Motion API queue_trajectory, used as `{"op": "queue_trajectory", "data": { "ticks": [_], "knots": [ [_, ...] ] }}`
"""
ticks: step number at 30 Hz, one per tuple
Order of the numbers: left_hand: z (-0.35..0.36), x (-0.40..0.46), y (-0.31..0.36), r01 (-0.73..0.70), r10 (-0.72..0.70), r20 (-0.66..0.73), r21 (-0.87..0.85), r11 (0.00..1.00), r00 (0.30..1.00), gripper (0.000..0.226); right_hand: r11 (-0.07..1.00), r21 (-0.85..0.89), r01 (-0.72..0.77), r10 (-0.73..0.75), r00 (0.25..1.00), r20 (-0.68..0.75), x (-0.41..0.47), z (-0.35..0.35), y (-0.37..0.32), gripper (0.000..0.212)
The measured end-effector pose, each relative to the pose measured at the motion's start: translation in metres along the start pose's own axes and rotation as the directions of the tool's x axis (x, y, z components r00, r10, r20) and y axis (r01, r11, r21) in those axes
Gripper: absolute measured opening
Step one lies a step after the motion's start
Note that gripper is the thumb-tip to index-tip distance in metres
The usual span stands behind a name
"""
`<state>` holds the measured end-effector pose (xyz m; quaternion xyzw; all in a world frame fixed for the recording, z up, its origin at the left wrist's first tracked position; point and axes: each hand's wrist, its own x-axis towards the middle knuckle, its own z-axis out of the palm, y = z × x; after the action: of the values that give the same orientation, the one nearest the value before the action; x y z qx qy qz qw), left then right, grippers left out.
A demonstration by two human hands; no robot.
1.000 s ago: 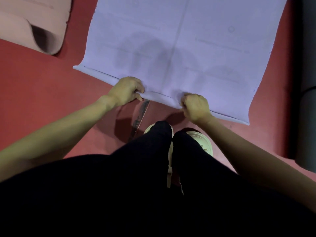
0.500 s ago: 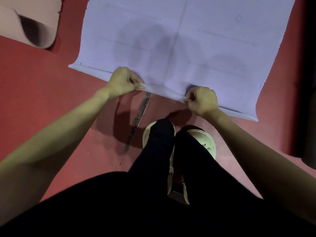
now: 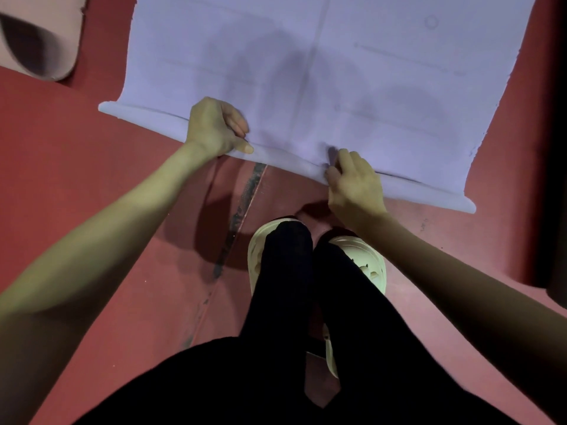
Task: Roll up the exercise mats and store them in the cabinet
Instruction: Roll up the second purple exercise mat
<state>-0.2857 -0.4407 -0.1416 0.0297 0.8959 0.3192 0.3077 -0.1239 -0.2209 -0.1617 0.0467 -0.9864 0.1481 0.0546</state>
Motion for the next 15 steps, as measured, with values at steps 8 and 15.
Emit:
{"op": "queue_trajectory", "data": {
  "ticks": [8, 15],
  "knots": [
    [0.002, -0.001, -0.01, -0.166, 0.167, -0.006, 0.058, 0.984, 0.986, 0.025, 0.974, -0.055, 0.221, -0.222, 0.975, -0.009, -0.007, 0.014, 0.024, 0.023],
    [0.022, -0.022, -0.039, -0.581, 0.657, -0.172, 0.343, 0.738, 0.734, 0.009, 0.93, -0.177, 0.323, -0.335, 0.942, -0.038, -0.012, 0.031, 0.035, 0.022]
  ]
}}
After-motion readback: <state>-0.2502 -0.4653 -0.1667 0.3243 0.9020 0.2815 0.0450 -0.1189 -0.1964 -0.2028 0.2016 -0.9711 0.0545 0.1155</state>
